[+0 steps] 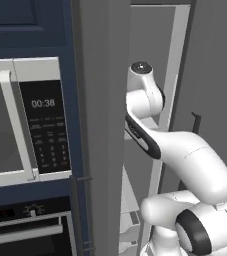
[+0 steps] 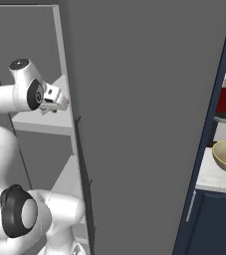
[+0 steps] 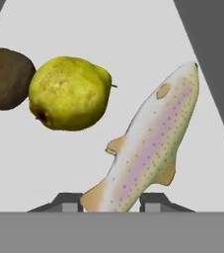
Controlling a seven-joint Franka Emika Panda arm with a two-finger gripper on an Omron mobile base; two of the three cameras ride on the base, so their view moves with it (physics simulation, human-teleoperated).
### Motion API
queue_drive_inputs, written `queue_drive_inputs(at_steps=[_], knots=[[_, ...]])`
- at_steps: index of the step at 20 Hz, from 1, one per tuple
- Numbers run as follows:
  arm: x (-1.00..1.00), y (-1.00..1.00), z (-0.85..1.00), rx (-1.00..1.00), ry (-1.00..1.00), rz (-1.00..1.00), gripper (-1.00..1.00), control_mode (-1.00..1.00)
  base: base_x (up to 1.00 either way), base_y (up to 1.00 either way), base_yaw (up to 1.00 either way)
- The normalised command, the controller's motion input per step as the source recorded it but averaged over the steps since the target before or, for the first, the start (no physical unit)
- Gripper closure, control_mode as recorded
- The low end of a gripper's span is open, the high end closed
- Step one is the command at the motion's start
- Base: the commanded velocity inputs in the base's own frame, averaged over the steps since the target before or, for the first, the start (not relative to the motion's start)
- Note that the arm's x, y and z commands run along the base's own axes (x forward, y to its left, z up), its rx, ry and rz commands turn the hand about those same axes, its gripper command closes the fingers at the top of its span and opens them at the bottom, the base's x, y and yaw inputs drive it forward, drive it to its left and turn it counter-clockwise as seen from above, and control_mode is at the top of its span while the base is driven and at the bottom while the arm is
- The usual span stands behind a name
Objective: Take the pear, fish, and kiwi from the freezer and place them in the bowl on the counter.
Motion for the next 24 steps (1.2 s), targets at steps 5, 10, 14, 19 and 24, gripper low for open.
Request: queue_drive_inputs(at_steps=[5,10,14,19,24], knots=[[-0.57,-0.23,0.41,0.0,0.0,0.0,1.0,-1.0,0.0,0.0,0.0],[-0.84,-0.1,0.23,0.0,0.0,0.08,1.0,-1.0,0.0,0.0,0.0],[-0.93,0.0,0.1,0.0,0.0,0.14,1.0,-1.0,0.0,0.0,0.0],[-0.76,0.0,0.23,0.0,0.0,0.04,1.0,-1.0,0.0,0.0,0.0],[-0.82,-0.16,0.25,0.0,0.0,0.02,1.0,-1.0,0.0,0.0,0.0]])
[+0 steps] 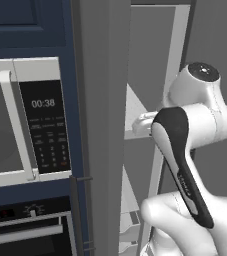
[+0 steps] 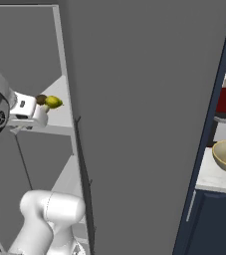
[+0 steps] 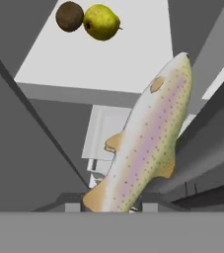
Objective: Take the pear, fish, and kiwi from the freezer and place them in the bowl on the counter.
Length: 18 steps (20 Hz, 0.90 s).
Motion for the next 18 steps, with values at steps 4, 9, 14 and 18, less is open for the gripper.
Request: queue_drive_inputs(at_steps=[4,9,14,18], knots=[[-0.79,-0.55,0.4,0.0,0.0,0.0,1.0,-1.0,0.0,0.0,0.0],[-0.72,-0.46,0.29,0.0,0.0,0.0,1.0,-1.0,0.0,0.0,0.0],[-0.36,-0.23,0.31,0.0,0.0,0.0,1.0,-1.0,0.0,0.0,0.0],[-0.29,-0.18,0.12,0.0,0.0,0.0,1.0,-1.0,0.0,0.0,0.0]])
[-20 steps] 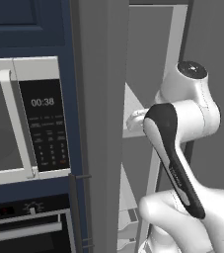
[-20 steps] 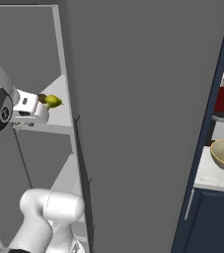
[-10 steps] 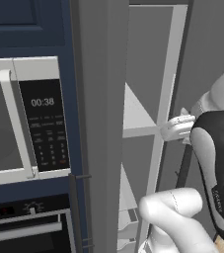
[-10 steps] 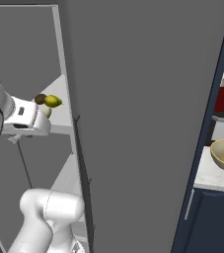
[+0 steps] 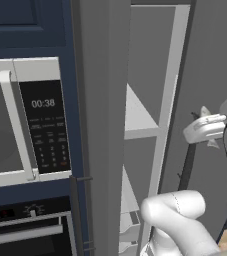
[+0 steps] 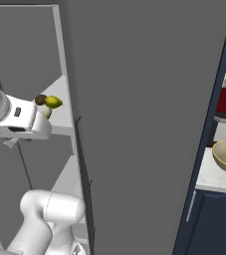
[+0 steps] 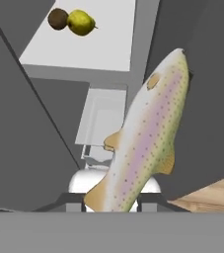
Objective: Take the pear, fish, and kiwi from the freezer and place them in the bowl on the counter.
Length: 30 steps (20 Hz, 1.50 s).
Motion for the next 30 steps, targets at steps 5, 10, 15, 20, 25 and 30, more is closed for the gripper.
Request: queue_drive_inputs(at_steps=[5,10,15,20,25,30], knots=[[-0.33,-0.02,0.01,0.0,0.0,0.0,1.0,-1.0,0.0,0.0,0.0],[-0.35,0.0,0.0,0.0,-0.02,-0.04,1.0,-1.0,0.0,0.0,0.0],[0.0,0.0,0.0,0.0,0.0,0.0,1.0,1.0,-0.23,-0.76,-0.12],[0.0,0.0,0.0,0.0,0.0,0.0,1.0,1.0,-0.03,-1.0,-0.04],[0.0,0.0,0.0,0.0,0.0,0.0,1.0,1.0,0.0,-1.0,0.0],[0.0,0.0,0.0,0.0,0.0,0.0,1.0,1.0,0.0,-1.0,0.0]])
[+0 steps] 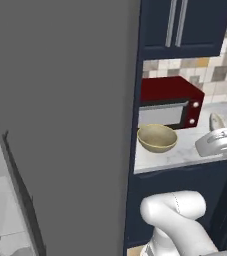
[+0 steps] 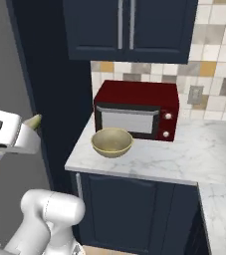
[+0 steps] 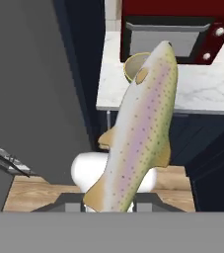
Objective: Take the pear, fish, and kiwi from the freezer and place them in the bowl on the counter.
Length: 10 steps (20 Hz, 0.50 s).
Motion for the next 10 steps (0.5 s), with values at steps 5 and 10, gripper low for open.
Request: queue_drive_inputs(at_steps=[5,10], knots=[[0.0,0.0,0.0,0.0,0.0,0.0,1.0,1.0,0.0,-0.95,0.0],[0.0,0.0,0.0,0.0,0.0,0.0,1.0,1.0,0.08,-0.64,0.0]])
